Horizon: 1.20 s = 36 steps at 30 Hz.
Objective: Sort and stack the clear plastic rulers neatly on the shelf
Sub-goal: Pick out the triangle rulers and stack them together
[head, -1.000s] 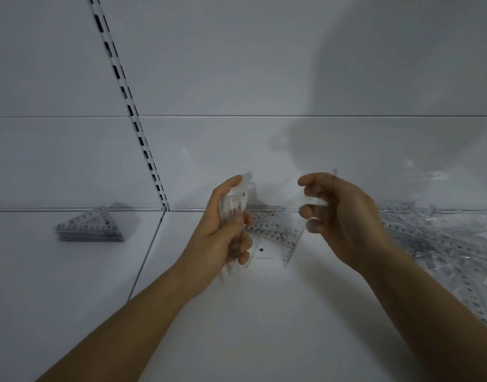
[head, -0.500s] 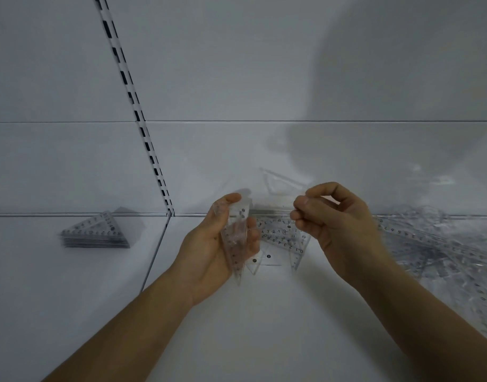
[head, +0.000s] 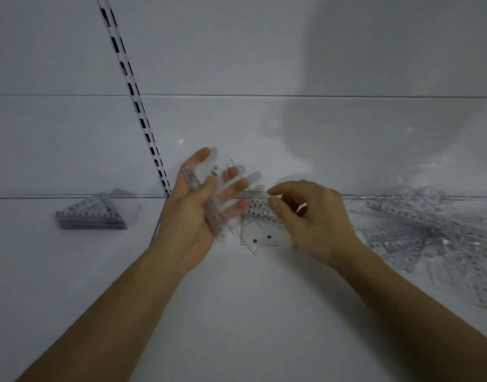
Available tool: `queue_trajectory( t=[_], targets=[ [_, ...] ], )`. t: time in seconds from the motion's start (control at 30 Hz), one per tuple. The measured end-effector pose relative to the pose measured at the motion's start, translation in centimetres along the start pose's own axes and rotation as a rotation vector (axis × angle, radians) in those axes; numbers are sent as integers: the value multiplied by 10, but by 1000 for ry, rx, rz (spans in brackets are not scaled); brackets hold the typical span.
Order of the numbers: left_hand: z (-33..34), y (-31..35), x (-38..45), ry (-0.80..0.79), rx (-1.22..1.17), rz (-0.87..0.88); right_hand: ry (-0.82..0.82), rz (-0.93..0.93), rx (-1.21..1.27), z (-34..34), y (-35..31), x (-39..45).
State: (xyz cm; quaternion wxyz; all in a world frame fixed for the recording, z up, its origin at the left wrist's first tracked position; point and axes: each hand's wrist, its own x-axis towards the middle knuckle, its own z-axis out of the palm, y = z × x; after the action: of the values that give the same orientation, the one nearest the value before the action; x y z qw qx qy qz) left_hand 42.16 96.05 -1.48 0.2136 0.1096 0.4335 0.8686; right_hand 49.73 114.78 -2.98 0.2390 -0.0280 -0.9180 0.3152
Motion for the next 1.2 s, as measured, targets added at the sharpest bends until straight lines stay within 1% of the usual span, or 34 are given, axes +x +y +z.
queue_trajectory(
  t=[0.07,0.1,0.13,0.17,0.23,0.33,0.47,0.53,0.6,0.7,0.73,0.77,0.83,0.87,0.93,1.07,1.1,1.2],
  targets=[
    [-6,11,3,45,-40,-31,-233,-22,-181,0,18,5],
    [-8,14,2,67,-51,-67,-317,-10,-240,2,24,6],
    [-9,14,2,82,-57,-115,-354,-4,-266,4,27,6],
    [-9,15,1,83,-63,-165,-356,-11,-271,4,29,6],
    [-7,14,0,46,-75,-227,-281,-67,-270,4,31,7],
    [-6,15,-1,58,-73,-219,-192,-139,-227,3,27,7],
    [-8,12,0,95,-44,-196,-295,-135,-195,-4,28,7],
    [-10,12,0,100,-41,-197,-290,-116,-151,-7,30,8],
    [-10,12,1,81,-41,-193,-198,-134,-113,-8,31,10],
    [-10,13,0,58,-3,-182,-14,-144,-65,-13,29,14],
    [-10,12,1,49,5,-182,41,-100,-16,-16,28,15],
    [-10,12,1,39,9,-186,64,-17,75,-18,26,15],
    [-9,11,1,18,14,-210,46,166,334,-20,20,14],
    [-9,10,1,9,22,-224,35,213,445,-21,18,13],
    [-10,10,1,-3,47,-255,12,210,565,-25,16,14],
    [-8,14,0,-38,71,-375,-133,162,817,-31,15,13],
    [-7,14,-1,-46,69,-415,-132,153,830,-31,13,12],
    [-3,12,-4,-60,46,-532,-44,155,764,-30,7,10]
  ],
)
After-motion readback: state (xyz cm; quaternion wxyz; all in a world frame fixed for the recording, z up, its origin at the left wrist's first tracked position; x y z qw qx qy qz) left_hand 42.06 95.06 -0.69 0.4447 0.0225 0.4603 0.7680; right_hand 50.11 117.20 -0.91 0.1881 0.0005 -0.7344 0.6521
